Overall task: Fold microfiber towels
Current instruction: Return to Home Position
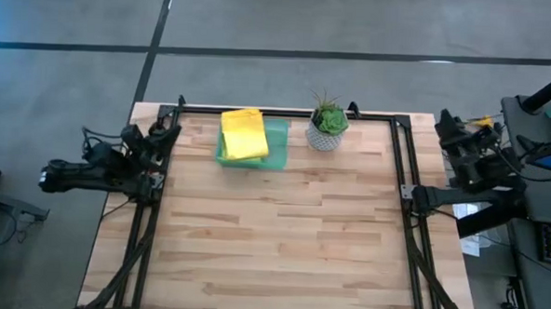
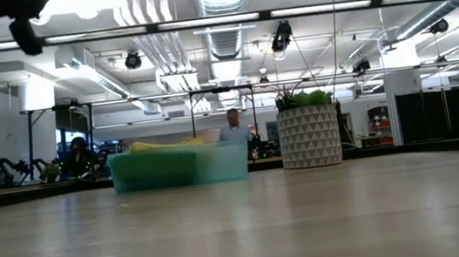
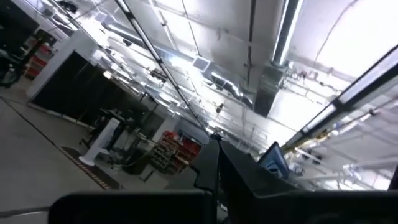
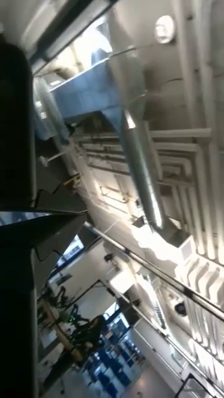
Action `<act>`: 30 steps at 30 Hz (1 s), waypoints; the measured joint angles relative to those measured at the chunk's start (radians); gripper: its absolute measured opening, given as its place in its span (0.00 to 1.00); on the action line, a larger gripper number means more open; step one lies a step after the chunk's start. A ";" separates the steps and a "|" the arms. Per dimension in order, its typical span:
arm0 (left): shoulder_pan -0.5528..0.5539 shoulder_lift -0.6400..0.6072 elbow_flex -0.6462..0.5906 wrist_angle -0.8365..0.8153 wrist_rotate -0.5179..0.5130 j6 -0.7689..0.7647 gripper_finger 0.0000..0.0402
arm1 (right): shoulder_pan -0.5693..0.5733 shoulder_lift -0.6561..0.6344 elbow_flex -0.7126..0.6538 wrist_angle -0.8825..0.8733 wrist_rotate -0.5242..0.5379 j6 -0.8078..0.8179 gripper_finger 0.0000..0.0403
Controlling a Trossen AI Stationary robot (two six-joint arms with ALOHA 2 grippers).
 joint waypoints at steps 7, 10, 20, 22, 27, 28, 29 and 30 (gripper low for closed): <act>-0.015 -0.200 -0.117 0.012 -0.070 0.049 0.00 | 0.002 -0.094 -0.008 -0.095 0.011 0.011 0.02; -0.015 -0.182 -0.132 -0.002 -0.122 0.065 0.00 | 0.001 -0.096 0.058 -0.298 -0.004 0.085 0.02; -0.037 -0.162 -0.264 -0.025 -0.111 -0.162 0.00 | 0.002 -0.085 -0.057 -0.328 -0.158 0.383 0.02; -0.041 -0.152 -0.264 -0.021 -0.108 -0.162 0.00 | 0.002 -0.074 -0.144 -0.144 -0.181 0.410 0.02; -0.040 -0.158 -0.264 -0.054 -0.057 -0.163 0.00 | 0.004 -0.097 -0.283 -0.003 -0.186 0.442 0.02; -0.040 -0.163 -0.264 -0.075 -0.034 -0.164 0.00 | 0.005 -0.097 -0.298 -0.005 -0.188 0.450 0.02; -0.041 -0.167 -0.264 -0.101 -0.011 -0.172 0.00 | 0.005 -0.096 -0.309 -0.016 -0.192 0.463 0.02; -0.041 -0.171 -0.264 -0.130 0.012 -0.194 0.00 | 0.005 -0.096 -0.321 -0.015 -0.195 0.477 0.02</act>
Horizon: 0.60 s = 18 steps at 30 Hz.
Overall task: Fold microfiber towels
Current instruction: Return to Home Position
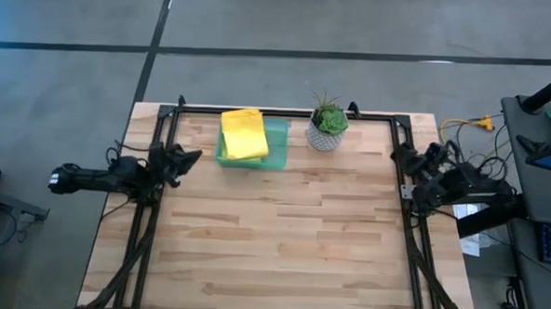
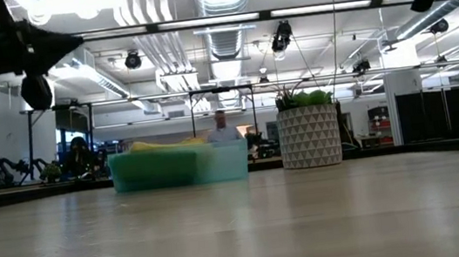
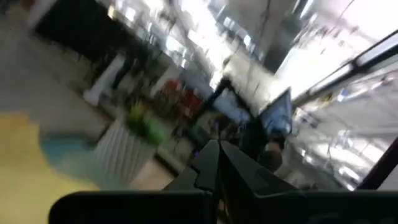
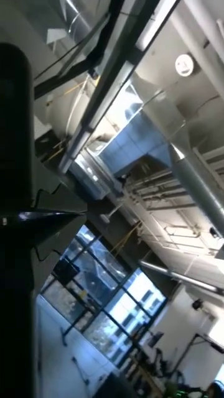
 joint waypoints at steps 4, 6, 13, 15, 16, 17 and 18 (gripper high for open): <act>-0.002 -0.013 0.000 -0.143 0.012 -0.130 0.00 | 0.000 -0.001 -0.073 0.069 -0.002 0.073 0.02; -0.002 -0.013 -0.001 -0.160 0.008 -0.147 0.00 | 0.000 -0.001 -0.126 0.147 0.002 0.104 0.02; -0.002 -0.013 -0.002 -0.169 -0.036 -0.124 0.00 | -0.009 -0.001 -0.124 0.054 0.046 0.073 0.02; -0.002 -0.014 -0.002 -0.221 -0.069 -0.137 0.00 | -0.009 -0.001 -0.123 -0.026 0.039 0.101 0.02; -0.002 -0.014 -0.002 -0.248 -0.089 -0.162 0.00 | -0.009 -0.001 -0.123 -0.085 0.030 0.126 0.02; -0.002 -0.009 -0.002 -0.252 -0.099 -0.184 0.00 | -0.009 -0.001 -0.123 -0.142 0.024 0.157 0.02; -0.001 0.000 -0.002 -0.251 -0.102 -0.190 0.00 | -0.009 -0.001 -0.123 -0.197 0.014 0.195 0.02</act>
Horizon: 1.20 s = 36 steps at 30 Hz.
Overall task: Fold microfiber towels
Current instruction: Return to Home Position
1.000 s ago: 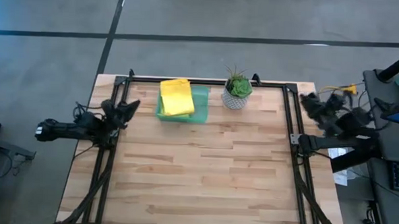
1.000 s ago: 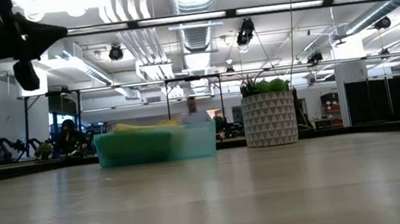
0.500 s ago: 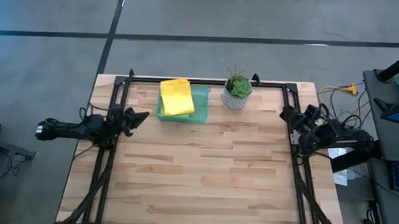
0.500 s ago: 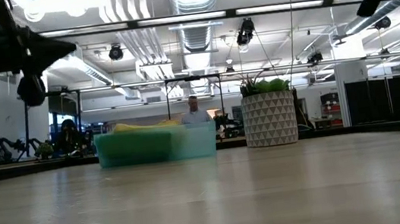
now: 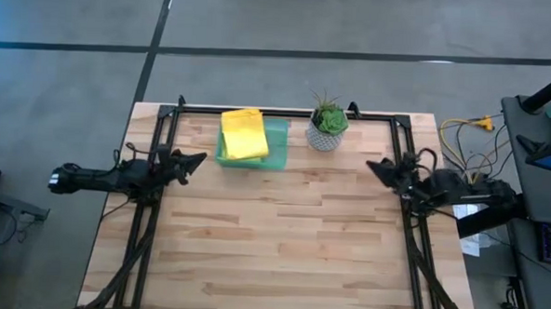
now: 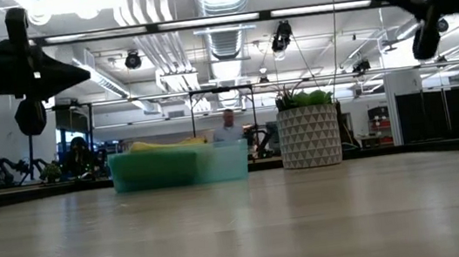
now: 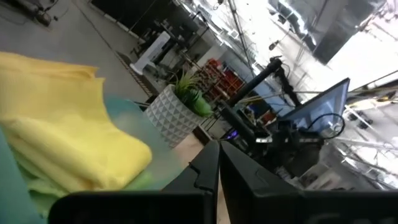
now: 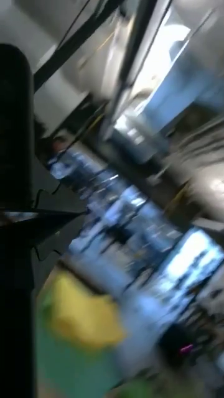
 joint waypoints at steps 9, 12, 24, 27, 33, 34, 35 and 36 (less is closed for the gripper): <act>-0.001 0.069 -0.001 -0.003 0.000 0.022 0.00 | 0.000 0.000 -0.001 -0.220 -0.066 -0.009 0.02; -0.001 0.100 -0.001 -0.004 0.000 0.022 0.00 | 0.000 0.000 -0.001 -0.239 -0.065 -0.170 0.02; -0.001 0.205 -0.001 -0.002 0.001 0.022 0.00 | 0.004 0.010 0.001 -0.300 -0.067 -0.078 0.02; -0.001 0.228 -0.002 0.003 0.002 0.022 0.00 | 0.004 0.010 0.001 -0.300 -0.067 -0.071 0.02; -0.001 0.259 -0.002 0.010 0.002 0.021 0.00 | 0.004 0.010 0.001 -0.300 -0.066 -0.070 0.02; -0.001 0.263 -0.002 0.011 0.002 0.021 0.00 | 0.004 0.010 0.001 -0.300 -0.066 -0.068 0.02; -0.001 0.268 -0.002 0.012 0.002 0.020 0.00 | 0.004 0.010 0.001 -0.300 -0.066 -0.067 0.02; -0.001 0.271 -0.002 0.013 0.002 0.020 0.00 | 0.004 0.010 0.001 -0.300 -0.066 -0.067 0.02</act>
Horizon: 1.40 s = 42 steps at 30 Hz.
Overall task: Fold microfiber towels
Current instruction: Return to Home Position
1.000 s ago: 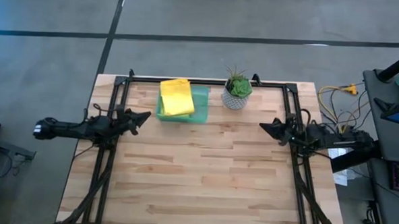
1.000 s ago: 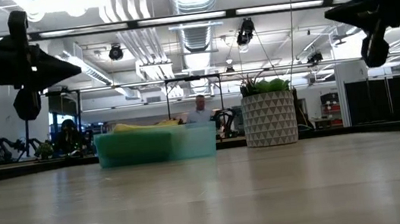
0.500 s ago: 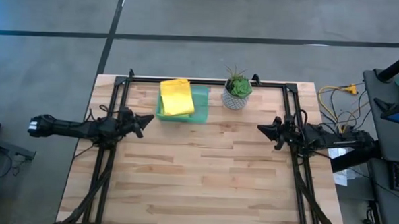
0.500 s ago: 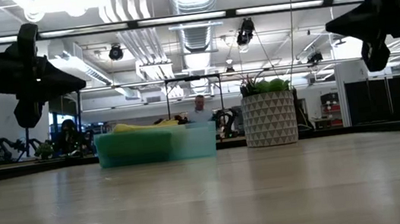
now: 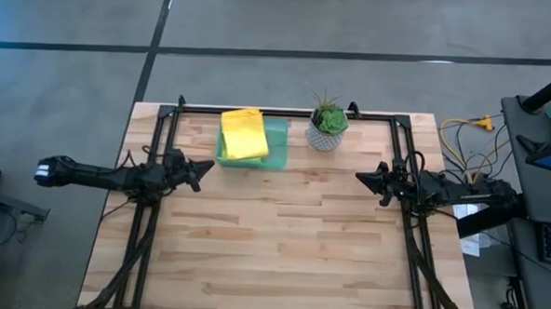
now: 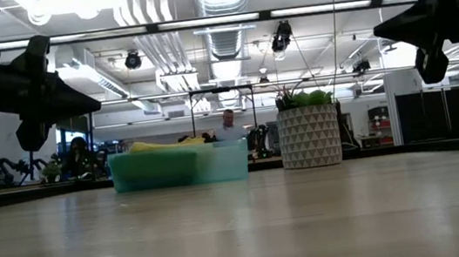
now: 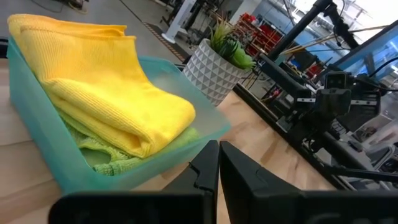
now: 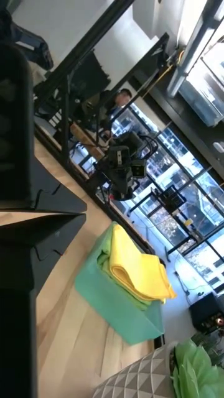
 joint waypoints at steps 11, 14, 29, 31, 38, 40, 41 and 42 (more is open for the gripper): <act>0.000 0.032 0.000 0.005 0.000 -0.002 0.00 | 0.000 0.000 0.000 0.000 0.000 0.000 0.02; 0.000 0.037 0.000 0.006 0.000 -0.002 0.00 | 0.000 0.000 0.000 0.000 0.000 0.000 0.02; 0.000 0.042 0.000 0.006 0.000 -0.002 0.00 | 0.000 0.000 0.000 0.000 0.000 0.000 0.02; 0.000 0.042 0.000 0.006 0.000 -0.002 0.00 | 0.000 0.000 0.000 0.000 0.000 0.000 0.02; 0.000 0.042 0.000 0.006 0.000 -0.002 0.00 | 0.000 0.000 0.000 0.000 0.000 0.000 0.02; 0.000 0.042 0.000 0.006 0.000 -0.002 0.00 | 0.000 0.000 0.000 0.000 0.000 0.000 0.02; 0.000 0.042 0.000 0.006 0.000 -0.002 0.00 | 0.000 0.000 0.000 0.000 0.000 0.000 0.02; 0.000 0.042 0.000 0.006 0.000 -0.002 0.00 | 0.000 0.000 0.000 0.000 0.000 0.000 0.02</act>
